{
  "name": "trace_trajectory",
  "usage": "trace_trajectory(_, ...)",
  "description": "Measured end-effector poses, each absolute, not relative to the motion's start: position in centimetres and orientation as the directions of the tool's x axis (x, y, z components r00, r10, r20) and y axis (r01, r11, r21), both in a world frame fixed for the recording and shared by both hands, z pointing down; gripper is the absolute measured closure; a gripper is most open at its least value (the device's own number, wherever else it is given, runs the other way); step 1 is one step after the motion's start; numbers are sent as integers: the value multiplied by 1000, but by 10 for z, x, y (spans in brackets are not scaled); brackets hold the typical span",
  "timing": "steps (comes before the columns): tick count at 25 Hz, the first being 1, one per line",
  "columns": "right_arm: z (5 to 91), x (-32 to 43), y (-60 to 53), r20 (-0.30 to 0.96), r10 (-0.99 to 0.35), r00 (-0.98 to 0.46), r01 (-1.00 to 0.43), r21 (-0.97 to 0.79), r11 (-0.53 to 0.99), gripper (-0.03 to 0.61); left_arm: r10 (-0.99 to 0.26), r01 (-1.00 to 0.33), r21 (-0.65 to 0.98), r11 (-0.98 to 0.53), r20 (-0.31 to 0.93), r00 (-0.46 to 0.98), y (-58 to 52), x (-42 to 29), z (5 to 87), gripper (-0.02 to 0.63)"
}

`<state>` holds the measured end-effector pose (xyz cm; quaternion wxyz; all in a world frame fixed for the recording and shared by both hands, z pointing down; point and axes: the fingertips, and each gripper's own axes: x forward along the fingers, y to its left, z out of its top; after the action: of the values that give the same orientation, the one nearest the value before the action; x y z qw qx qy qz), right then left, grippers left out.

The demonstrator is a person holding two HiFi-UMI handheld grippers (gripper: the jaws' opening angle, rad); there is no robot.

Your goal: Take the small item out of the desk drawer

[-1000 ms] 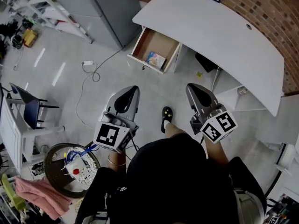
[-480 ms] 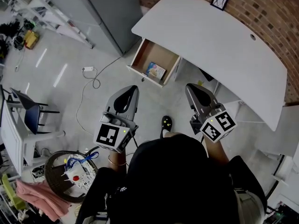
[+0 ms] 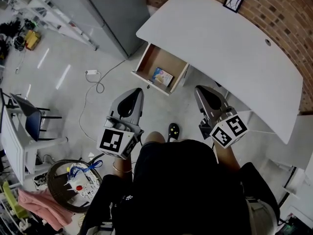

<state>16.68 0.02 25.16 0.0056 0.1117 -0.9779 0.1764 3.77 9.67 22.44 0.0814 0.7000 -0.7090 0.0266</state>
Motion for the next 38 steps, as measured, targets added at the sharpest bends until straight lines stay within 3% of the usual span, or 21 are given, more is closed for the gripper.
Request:
trace_trajectory(8,262,167,-8,88,-280,-956,-293,-351,889,574,-986,-995,92,-25,164,40,76,17,234,617)
trace_trajectory(20,260,129,-39,110,-494,-862,-498,-357,790,574,-939,-957,89,-277,187,289,10,-32,236,617)
trace_trajectory(38,285,60,-43,161,-663,-731,-672,-338,658,574,-818,-850,70,-521,242,521,-33,-100,279,615)
